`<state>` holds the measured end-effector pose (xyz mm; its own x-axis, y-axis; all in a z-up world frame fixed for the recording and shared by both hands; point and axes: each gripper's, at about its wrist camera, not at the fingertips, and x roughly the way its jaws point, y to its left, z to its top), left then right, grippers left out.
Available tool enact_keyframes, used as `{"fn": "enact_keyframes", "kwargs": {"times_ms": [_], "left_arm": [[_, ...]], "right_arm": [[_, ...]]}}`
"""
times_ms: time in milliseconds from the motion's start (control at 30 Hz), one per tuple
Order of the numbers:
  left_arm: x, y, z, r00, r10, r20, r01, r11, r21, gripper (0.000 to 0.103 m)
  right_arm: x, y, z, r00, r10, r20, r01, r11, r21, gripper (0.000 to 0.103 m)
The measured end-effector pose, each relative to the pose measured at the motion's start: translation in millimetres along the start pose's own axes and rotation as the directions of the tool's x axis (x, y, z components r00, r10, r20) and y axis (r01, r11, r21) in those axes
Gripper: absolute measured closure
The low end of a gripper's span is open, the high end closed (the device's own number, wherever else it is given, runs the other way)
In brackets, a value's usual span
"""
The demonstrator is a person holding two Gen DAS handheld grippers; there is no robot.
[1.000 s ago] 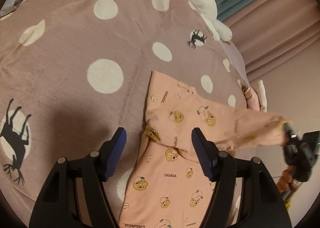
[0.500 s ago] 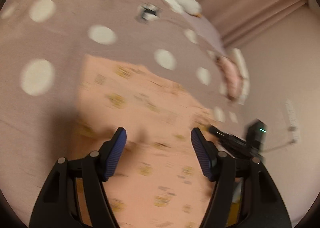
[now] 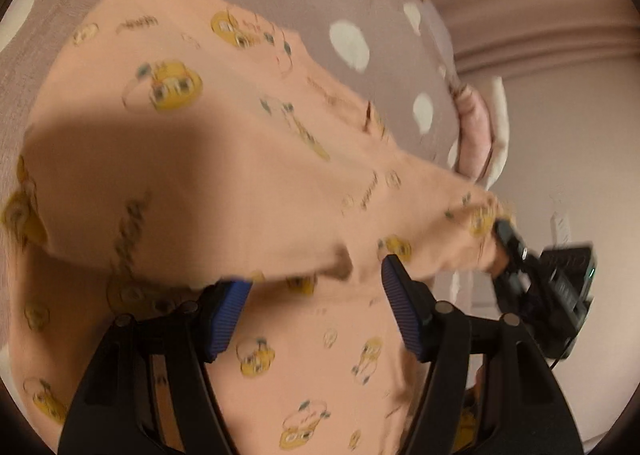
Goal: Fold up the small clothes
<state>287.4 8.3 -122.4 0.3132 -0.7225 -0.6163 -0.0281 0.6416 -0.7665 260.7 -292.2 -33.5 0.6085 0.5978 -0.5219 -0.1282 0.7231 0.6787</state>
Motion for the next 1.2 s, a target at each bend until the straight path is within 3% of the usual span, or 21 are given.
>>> {"fn": "enact_keyframes", "kwargs": {"times_ms": [67, 167, 233, 567, 767, 833, 900, 967, 1033, 1100, 1200], "left_arm": [[-9.8, 5.3, 4.7, 0.997, -0.041, 0.070, 0.042, 0.999, -0.020, 0.037], [-31.1, 12.8, 4.7, 0.976, 0.046, 0.215, -0.041, 0.999, -0.031, 0.037], [-41.1, 21.9, 1.2, 0.964, 0.078, 0.254, -0.061, 0.996, -0.072, 0.037], [-48.6, 25.2, -5.1, 0.977, 0.102, 0.186, -0.097, 0.995, -0.035, 0.036], [-63.2, 25.9, -17.0, 0.982, 0.142, 0.127, -0.141, 0.990, -0.015, 0.035], [-76.0, 22.5, -23.6, 0.979, 0.155, 0.129, -0.160, 0.987, 0.028, 0.035], [-88.8, 17.4, -25.6, 0.976, 0.159, 0.151, -0.171, 0.983, 0.065, 0.035], [-98.7, 11.9, -22.9, 0.973, 0.145, 0.180, -0.161, 0.984, 0.081, 0.035], [-104.0, 6.7, -15.7, 0.968, 0.126, 0.216, -0.147, 0.985, 0.085, 0.032], [-96.3, 3.8, -3.3, 0.963, 0.125, 0.238, -0.145, 0.987, 0.070, 0.024], [-70.3, 0.3, 11.5, 0.957, 0.172, 0.233, -0.195, 0.978, 0.078, 0.026]], "right_arm": [[-4.1, 1.8, 0.7, 1.000, 0.012, 0.021, -0.012, 1.000, -0.004, 0.098], [-11.5, -3.3, -3.6, 0.999, 0.023, 0.044, -0.023, 1.000, 0.016, 0.098], [-14.5, -11.5, -6.8, 0.999, 0.000, 0.053, -0.001, 1.000, 0.029, 0.098], [13.9, -82.0, -28.2, 0.987, -0.143, -0.075, 0.153, 0.977, 0.151, 0.098], [9.2, -92.1, -30.5, 0.987, -0.137, -0.087, 0.153, 0.966, 0.208, 0.098], [0.3, -85.1, -27.6, 0.977, -0.200, -0.072, 0.210, 0.964, 0.165, 0.096], [-15.5, -74.5, -22.7, 0.951, -0.310, -0.022, 0.310, 0.945, 0.106, 0.092], [-24.8, -66.4, -21.5, 0.932, -0.361, 0.021, 0.359, 0.931, 0.068, 0.091], [-29.8, -54.7, -21.4, 0.938, -0.342, 0.053, 0.341, 0.940, 0.020, 0.091], [-25.6, -41.7, -23.0, 0.961, -0.273, 0.049, 0.275, 0.961, -0.037, 0.091], [-8.0, -32.0, -25.2, 0.977, -0.214, 0.011, 0.214, 0.974, -0.079, 0.091]]}}
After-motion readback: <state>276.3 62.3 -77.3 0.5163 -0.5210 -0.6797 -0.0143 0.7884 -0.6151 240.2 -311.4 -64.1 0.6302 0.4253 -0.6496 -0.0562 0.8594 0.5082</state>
